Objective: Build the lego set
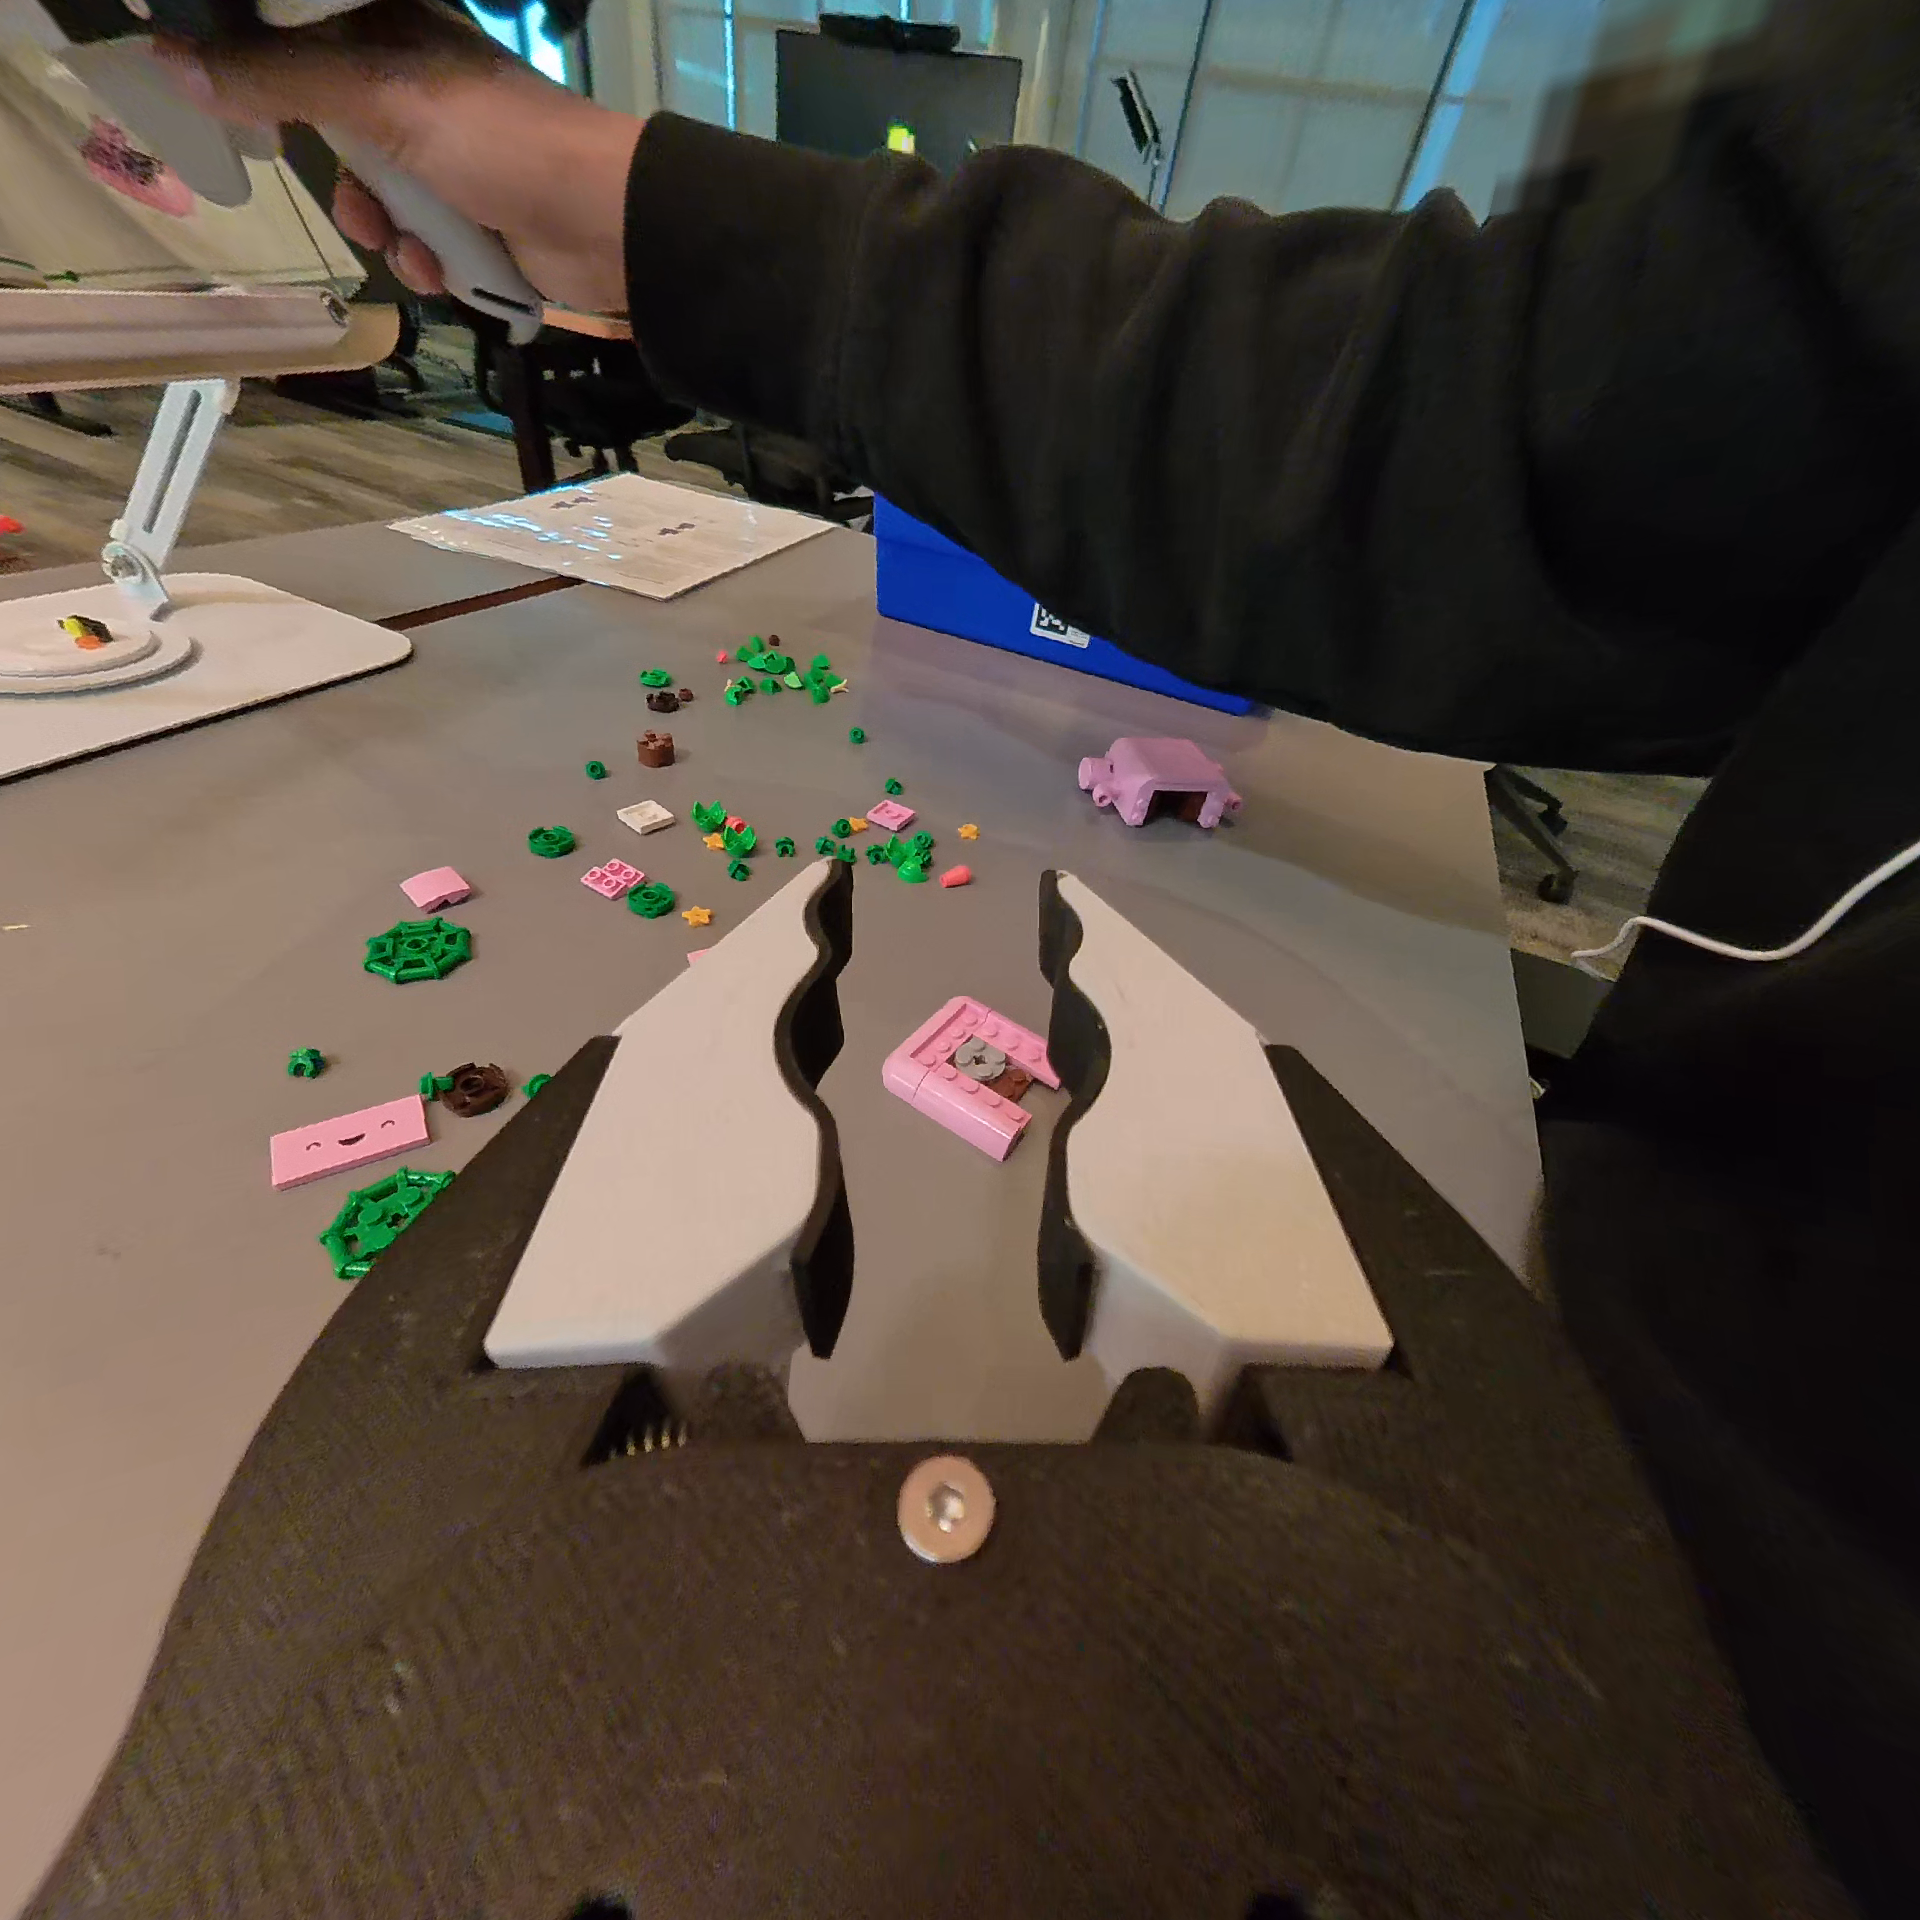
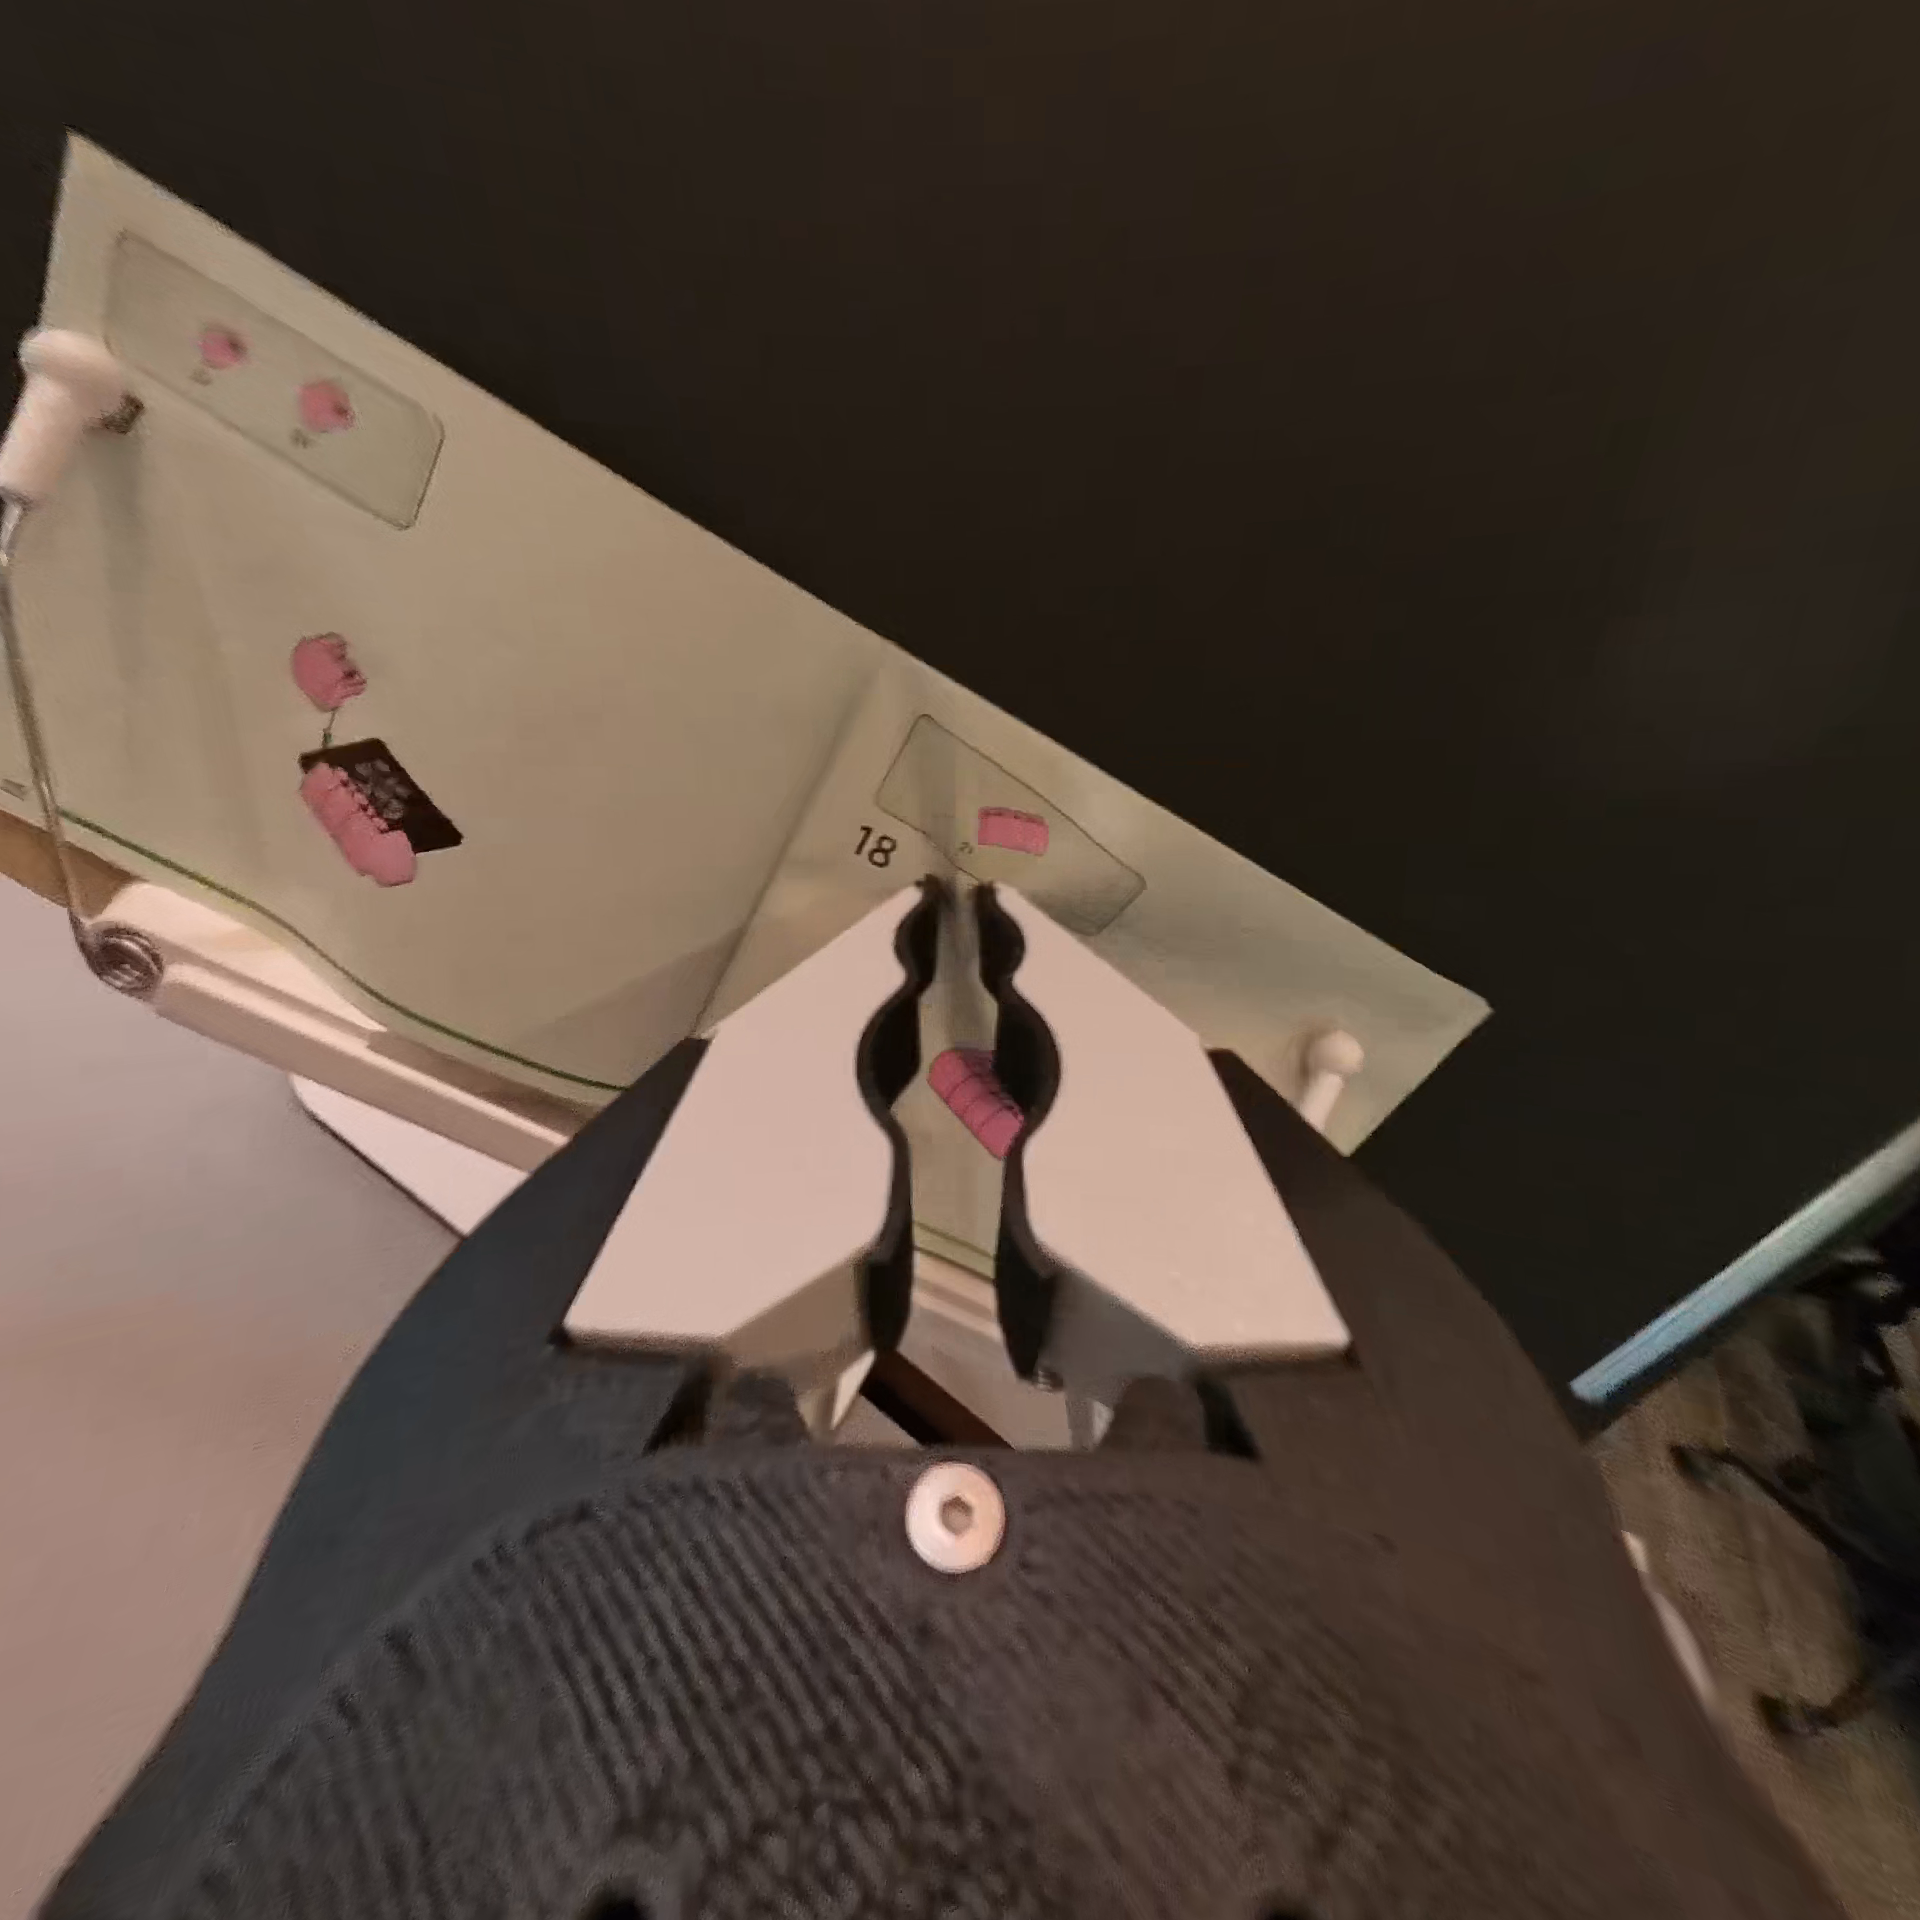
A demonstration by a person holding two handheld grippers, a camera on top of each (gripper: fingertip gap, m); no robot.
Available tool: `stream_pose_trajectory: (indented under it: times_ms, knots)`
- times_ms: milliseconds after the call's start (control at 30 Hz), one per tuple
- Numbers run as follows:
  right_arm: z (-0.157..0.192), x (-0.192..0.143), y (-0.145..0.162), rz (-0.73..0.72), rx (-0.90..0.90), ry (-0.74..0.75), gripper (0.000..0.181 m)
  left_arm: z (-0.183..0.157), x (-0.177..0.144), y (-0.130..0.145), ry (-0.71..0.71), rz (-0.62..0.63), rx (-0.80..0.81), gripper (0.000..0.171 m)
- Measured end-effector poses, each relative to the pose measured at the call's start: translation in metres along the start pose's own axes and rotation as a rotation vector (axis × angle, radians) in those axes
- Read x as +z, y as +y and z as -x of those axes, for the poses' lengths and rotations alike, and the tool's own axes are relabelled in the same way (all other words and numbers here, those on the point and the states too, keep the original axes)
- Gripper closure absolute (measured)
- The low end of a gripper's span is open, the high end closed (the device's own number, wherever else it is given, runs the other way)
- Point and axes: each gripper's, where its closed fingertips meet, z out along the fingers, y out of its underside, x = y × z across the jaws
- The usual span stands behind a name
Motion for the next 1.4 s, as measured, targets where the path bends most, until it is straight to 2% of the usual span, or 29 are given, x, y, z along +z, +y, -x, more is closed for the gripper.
stream_pose_trajectory:
  times_ms: [100,267,567,867,1167,1333,1400]
  knots:
    - [0.004,-0.001,0.001,0.035,-0.087,0.052,0.181,0.0,0.001,0.002,-0.006,0.01,0.01,0.139]
    - [0.014,-0.006,-0.003,0.012,-0.026,-0.007,0.181,0.001,0.001,0.005,-0.019,0.023,0.025,0.139]
    - [0.012,-0.034,-0.008,-0.084,-0.005,0.027,0.181,0.003,0.002,0.009,-0.04,0.045,0.044,0.139]
    - [0.017,-0.046,-0.011,-0.145,0.021,0.059,0.181,0.005,0.004,0.015,-0.062,0.077,0.074,0.139]
    - [0.031,-0.059,-0.016,-0.196,-0.018,0.066,0.181,0.006,0.006,0.017,-0.073,0.089,0.092,0.139]
    - [0.049,-0.07,-0.023,-0.291,-0.132,-0.011,0.181,0.011,0.006,0.015,-0.099,0.083,0.108,0.139]
    - [0.044,-0.071,-0.019,-0.267,-0.14,0.015,0.181,0.017,0.009,0.014,-0.138,0.093,0.122,0.137]
